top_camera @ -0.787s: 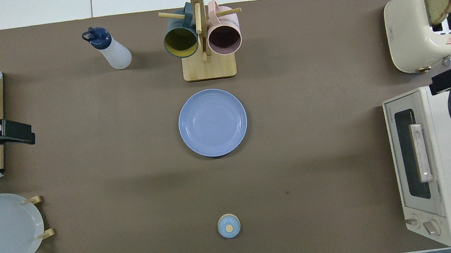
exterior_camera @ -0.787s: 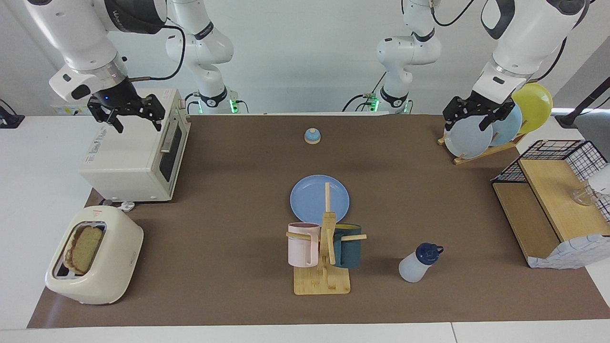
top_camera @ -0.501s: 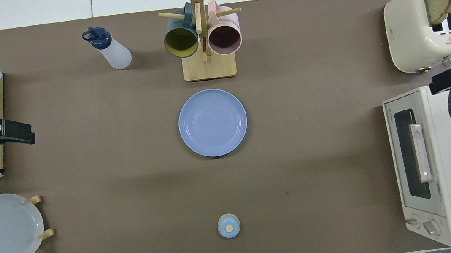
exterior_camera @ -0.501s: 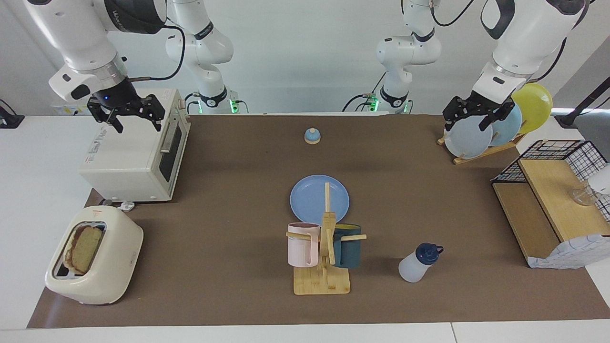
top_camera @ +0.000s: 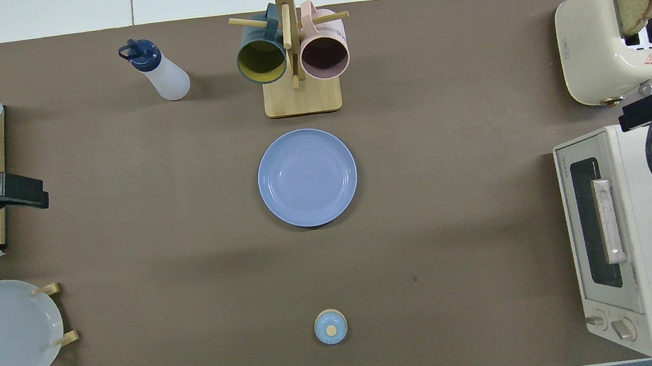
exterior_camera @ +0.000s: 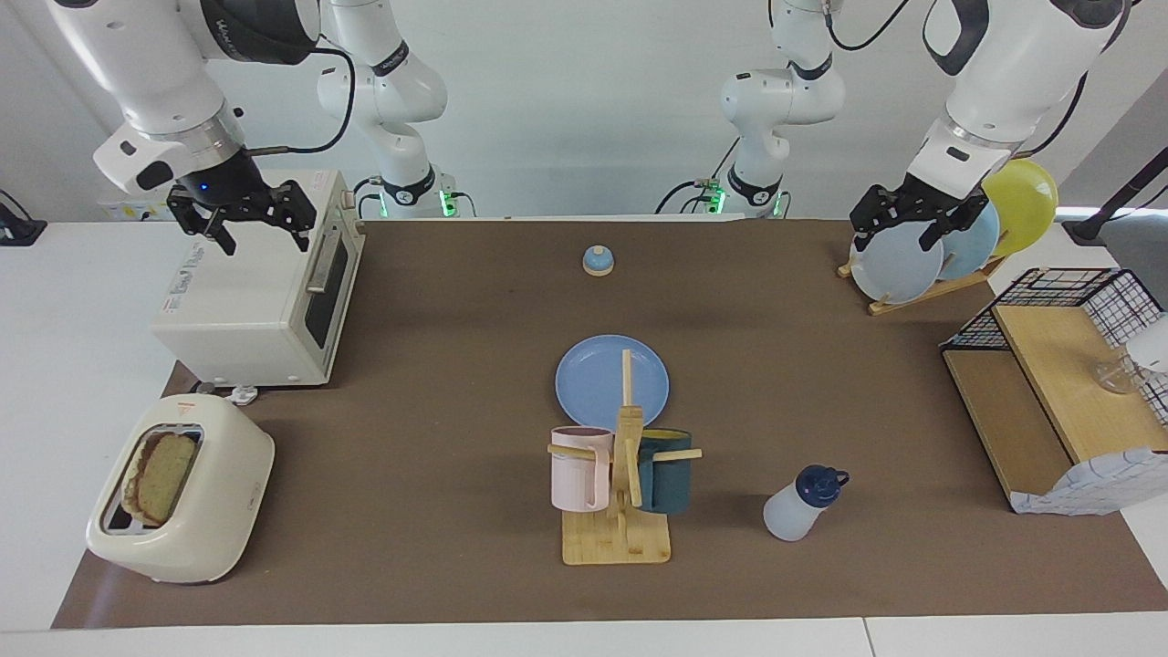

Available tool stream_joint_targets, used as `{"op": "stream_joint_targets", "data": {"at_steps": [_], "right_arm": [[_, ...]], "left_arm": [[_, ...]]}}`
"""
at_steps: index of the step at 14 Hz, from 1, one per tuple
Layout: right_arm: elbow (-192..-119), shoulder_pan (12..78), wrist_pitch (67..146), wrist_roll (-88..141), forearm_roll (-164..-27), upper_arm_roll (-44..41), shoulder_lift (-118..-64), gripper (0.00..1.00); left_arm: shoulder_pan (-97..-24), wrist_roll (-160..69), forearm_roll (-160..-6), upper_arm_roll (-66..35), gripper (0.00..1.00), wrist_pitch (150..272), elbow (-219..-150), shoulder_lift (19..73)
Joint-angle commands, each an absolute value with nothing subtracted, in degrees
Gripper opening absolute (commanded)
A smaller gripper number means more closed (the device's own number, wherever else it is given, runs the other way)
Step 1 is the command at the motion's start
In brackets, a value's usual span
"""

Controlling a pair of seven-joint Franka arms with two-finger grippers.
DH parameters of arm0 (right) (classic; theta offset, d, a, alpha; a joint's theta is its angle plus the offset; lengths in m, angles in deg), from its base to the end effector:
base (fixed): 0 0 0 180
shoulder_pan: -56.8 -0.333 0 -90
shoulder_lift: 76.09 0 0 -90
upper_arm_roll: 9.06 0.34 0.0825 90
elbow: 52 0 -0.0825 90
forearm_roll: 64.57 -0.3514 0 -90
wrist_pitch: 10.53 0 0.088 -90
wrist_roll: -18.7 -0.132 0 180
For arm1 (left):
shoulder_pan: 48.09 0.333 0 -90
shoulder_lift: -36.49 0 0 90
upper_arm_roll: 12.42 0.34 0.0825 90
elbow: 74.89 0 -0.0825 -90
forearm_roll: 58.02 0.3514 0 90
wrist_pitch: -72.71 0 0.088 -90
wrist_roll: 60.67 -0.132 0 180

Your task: Put bread on plate and add seasoning

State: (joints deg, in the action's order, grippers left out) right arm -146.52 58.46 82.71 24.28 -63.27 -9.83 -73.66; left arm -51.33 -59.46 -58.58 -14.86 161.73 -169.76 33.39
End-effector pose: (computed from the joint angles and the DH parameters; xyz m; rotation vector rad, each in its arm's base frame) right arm 0.5122 -0.0248 0.6156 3.1168 0.0874 0.0288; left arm 0.4967 -0.0513 0.6125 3.1337 -0.1220 -0.0759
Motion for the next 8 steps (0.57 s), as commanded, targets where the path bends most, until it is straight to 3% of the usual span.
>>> {"op": "stream_joint_targets", "data": {"at_steps": [1,3,6,8], "right_arm": [[-148.0,59.4,90.3,26.8,-63.5,-9.8,-74.0,1.0],[-147.5,60.8,97.1,31.8,-63.4,-10.2,-77.2,1.0],[-139.8,64.5,100.0,36.4,-63.3,-10.3,-87.4,1.0],[-139.5,66.5,106.3,39.7,-63.5,-10.3,-90.0,1.0]], "left_arm": [[-51.5,-59.6,-58.6,-15.0,1.0,161.7,-171.0,32.1],[-51.4,-60.0,-58.6,-15.1,1.0,162.0,-171.0,32.1],[-52.5,-59.4,-58.7,-15.3,1.0,166.4,-172.5,31.7],[-53.6,-59.4,-58.7,-15.3,1.0,172.2,-175.4,30.9]]}}
